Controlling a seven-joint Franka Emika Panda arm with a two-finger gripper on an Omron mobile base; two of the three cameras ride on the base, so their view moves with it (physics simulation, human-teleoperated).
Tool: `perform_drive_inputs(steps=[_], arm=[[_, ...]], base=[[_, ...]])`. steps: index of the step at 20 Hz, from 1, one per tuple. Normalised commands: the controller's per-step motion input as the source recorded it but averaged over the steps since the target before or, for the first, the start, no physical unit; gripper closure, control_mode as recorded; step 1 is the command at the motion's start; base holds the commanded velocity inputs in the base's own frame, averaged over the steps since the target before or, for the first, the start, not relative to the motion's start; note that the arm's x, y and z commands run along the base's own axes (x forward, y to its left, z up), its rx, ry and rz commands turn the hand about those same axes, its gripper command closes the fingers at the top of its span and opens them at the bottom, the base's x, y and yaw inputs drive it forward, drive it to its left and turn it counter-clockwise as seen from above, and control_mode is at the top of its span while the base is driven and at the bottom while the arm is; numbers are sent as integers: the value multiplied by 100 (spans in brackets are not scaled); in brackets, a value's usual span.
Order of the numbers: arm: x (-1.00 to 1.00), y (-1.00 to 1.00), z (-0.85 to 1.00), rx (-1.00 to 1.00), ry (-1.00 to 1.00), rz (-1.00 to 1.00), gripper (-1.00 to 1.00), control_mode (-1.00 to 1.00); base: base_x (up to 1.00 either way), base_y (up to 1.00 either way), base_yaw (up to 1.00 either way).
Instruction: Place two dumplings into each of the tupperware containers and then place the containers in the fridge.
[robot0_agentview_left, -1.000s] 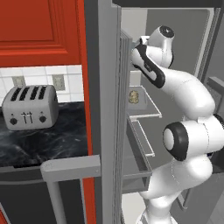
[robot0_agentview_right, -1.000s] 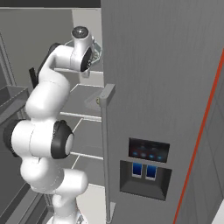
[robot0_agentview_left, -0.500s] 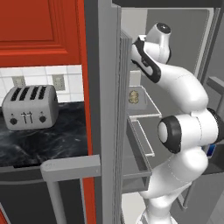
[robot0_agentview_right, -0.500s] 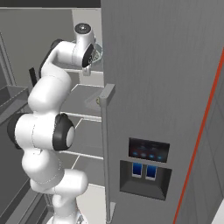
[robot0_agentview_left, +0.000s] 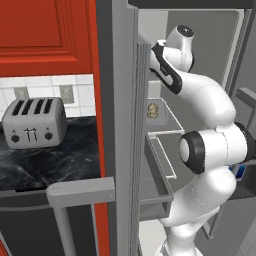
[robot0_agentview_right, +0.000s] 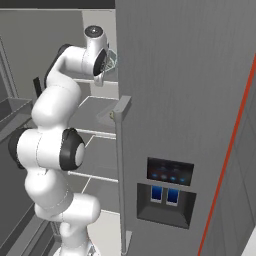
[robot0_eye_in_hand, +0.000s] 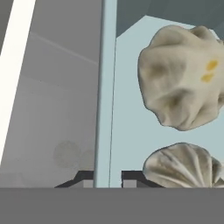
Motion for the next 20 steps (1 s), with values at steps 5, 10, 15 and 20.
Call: perform_drive_inputs(steps=[5, 10, 15, 20], arm=[[26, 7, -6, 0, -3, 0, -100, -100], [19, 0, 0, 0, -10, 0, -100, -100], [-35, -11, 0, 0, -16, -2, -100, -100], [-96, -27, 3, 0, -15, -6, -100, -100]], base=[[0, 0, 0], [0, 0, 0], [0, 0, 0], [0, 0, 0]])
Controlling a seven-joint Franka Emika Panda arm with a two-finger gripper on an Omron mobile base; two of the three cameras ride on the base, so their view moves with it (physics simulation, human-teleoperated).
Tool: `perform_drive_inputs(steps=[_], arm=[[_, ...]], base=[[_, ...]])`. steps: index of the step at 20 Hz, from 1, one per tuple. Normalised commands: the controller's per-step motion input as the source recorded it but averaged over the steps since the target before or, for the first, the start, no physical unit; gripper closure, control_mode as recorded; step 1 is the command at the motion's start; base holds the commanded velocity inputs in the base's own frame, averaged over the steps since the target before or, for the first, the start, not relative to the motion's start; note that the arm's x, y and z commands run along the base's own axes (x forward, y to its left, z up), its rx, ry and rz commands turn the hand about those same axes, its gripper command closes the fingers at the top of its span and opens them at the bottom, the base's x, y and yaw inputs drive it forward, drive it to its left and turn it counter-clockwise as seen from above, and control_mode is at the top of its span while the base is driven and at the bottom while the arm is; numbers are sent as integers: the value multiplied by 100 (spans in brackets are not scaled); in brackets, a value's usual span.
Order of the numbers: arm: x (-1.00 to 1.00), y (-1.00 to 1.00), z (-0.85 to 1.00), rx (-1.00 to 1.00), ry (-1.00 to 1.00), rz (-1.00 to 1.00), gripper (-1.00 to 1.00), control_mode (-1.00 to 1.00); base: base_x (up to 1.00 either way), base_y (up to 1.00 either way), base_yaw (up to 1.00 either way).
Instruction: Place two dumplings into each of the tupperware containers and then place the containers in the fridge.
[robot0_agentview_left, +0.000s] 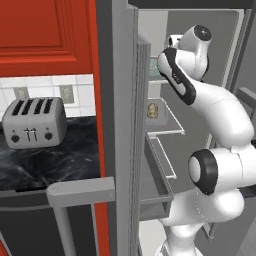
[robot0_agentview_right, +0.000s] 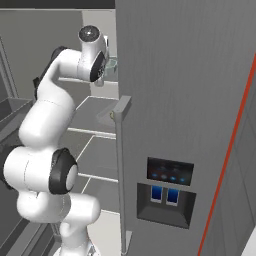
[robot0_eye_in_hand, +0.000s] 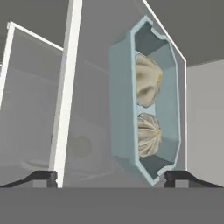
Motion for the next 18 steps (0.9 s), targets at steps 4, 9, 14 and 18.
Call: perform_drive_inputs(steps=[4, 9, 14, 18], arm=[[-100, -4, 0, 0, -3, -1, -100, -100], [-100, 0, 0, 0, 5, 0, -100, -100], [-100, 0, 11, -6, 25, 0, -100, -100], [-100, 0, 8, -6, 31, 0, -100, -100]], base=[[0, 0, 0], [0, 0, 0], [0, 0, 0], [0, 0, 0]])
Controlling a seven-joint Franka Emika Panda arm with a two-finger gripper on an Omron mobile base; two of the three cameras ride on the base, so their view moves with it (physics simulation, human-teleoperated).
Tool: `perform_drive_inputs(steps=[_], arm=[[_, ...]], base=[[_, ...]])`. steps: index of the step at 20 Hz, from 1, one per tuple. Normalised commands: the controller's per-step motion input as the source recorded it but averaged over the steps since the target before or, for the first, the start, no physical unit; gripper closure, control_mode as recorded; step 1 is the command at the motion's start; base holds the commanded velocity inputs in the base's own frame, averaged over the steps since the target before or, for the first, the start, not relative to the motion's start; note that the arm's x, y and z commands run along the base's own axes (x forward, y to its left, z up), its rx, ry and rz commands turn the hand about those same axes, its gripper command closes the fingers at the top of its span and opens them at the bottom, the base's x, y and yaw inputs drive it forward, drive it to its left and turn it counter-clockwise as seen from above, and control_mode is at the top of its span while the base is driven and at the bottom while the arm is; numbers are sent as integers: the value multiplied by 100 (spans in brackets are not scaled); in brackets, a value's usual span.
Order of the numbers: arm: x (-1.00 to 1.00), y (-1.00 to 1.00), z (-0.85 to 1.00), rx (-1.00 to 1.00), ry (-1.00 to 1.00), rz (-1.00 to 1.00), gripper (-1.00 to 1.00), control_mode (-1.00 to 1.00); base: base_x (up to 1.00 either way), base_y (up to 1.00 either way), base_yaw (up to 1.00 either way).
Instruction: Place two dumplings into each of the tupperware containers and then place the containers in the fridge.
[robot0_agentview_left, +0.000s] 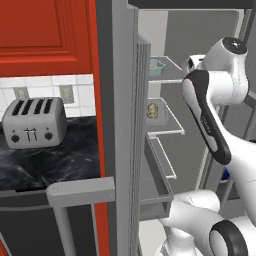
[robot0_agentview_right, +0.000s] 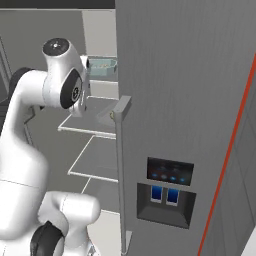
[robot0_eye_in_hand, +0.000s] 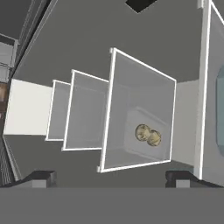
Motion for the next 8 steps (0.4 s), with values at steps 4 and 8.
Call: perform_drive_inputs(steps=[4, 8], arm=[[-100, 0, -22, -5, 19, 0, -100, -100], [-100, 0, -47, 0, 10, 0, -100, -100]], base=[[0, 0, 0], [0, 0, 0]])
